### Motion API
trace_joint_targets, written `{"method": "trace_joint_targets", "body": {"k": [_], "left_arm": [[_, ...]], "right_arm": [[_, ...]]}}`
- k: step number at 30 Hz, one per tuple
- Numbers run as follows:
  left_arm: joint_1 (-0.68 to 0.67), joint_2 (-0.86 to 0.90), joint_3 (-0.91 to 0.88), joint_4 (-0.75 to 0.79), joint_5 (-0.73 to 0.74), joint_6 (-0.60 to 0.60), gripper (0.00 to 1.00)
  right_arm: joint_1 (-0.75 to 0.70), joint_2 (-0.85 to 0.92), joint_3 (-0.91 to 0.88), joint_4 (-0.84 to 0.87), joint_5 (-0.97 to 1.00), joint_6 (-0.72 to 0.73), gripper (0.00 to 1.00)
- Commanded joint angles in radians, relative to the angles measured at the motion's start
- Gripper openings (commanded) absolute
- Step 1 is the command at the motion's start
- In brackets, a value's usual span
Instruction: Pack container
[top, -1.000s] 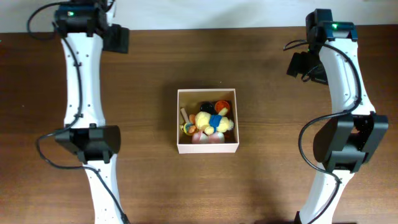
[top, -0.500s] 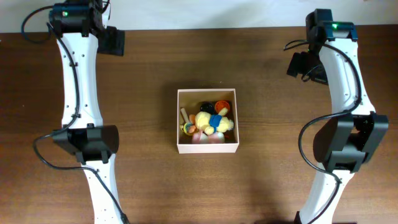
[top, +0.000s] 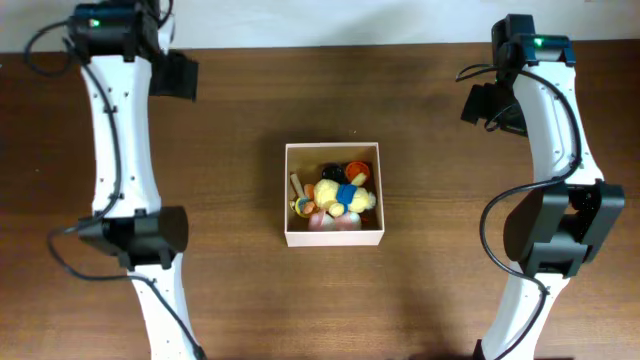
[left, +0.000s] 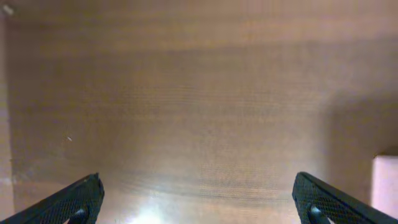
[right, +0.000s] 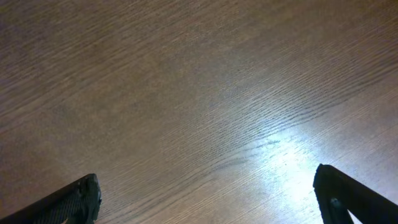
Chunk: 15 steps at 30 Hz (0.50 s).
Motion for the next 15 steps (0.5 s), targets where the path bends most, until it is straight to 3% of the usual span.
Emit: {"method": "trace_joint_targets", "body": {"k": [1, 8, 15], "left_arm": [[0.027, -0.132, 0.02, 0.038, 0.054, -0.035, 0.99], [0.066, -0.271, -0.037, 0.13, 0.102, -0.051, 0.99], [0.08, -0.489, -0.368, 0.354, 0.101, -0.05, 0.99]], "right_arm": [[0.0, -0.003, 0.002, 0.0, 0.002, 0.013, 0.99], [0.0, -0.003, 0.002, 0.0, 0.002, 0.013, 0.99], [0.0, -0.003, 0.002, 0.0, 0.002, 0.013, 0.99]]}}
